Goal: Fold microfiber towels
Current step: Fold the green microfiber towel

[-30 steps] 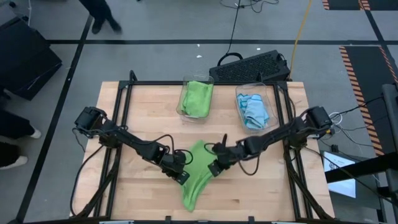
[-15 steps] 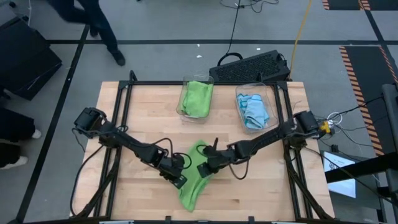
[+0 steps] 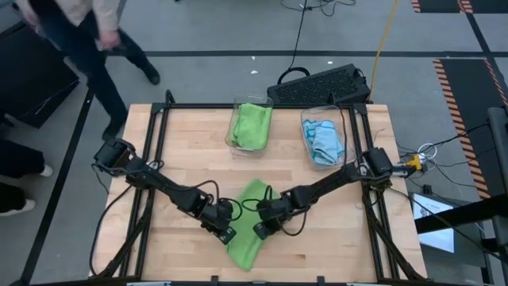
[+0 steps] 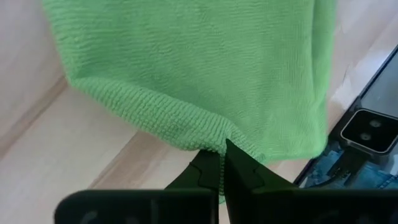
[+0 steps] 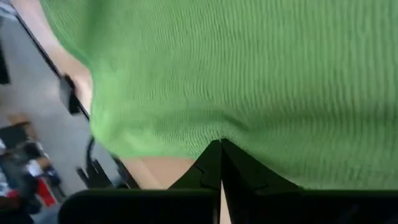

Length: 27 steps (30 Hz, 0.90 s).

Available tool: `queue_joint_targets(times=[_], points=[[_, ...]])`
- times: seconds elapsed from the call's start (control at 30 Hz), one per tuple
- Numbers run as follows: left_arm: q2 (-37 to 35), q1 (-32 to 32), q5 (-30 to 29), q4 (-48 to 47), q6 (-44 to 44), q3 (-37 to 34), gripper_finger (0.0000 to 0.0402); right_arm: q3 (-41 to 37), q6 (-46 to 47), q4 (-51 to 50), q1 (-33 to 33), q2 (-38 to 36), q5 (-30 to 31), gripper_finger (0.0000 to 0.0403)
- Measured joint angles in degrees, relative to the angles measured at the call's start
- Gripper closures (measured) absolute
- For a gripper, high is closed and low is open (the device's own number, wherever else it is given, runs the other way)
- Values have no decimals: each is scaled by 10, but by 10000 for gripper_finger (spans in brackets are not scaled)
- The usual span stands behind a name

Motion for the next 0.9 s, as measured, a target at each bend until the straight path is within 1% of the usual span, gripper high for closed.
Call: queue_joint_targets(times=[0.17,0.23,0.33,0.43,0.53,0.67,0.73,0.9], points=[[0,-1,-6,-7,5,0,398,0,-27,-84,7,-9,-27,403],[0,0,-6,-7,7,0,395,0,-28,-84,11,-11,-28,403],[0,-1,-6,-8,7,0,396,0,-20,-53,16,-26,-24,403],[0,-1,-6,-9,8,0,398,0,-16,-53,16,-45,-2,403],[0,-3,-2,-9,9,0,394,0,-20,-83,11,-69,28,403],[0,-13,14,-8,8,0,398,0,-32,-139,-4,-99,90,403],[0,-21,15,-6,4,0,397,0,-47,-143,-16,-105,118,401],[0,-37,16,-2,-12,0,397,0,-76,-132,-62,-96,125,382]])
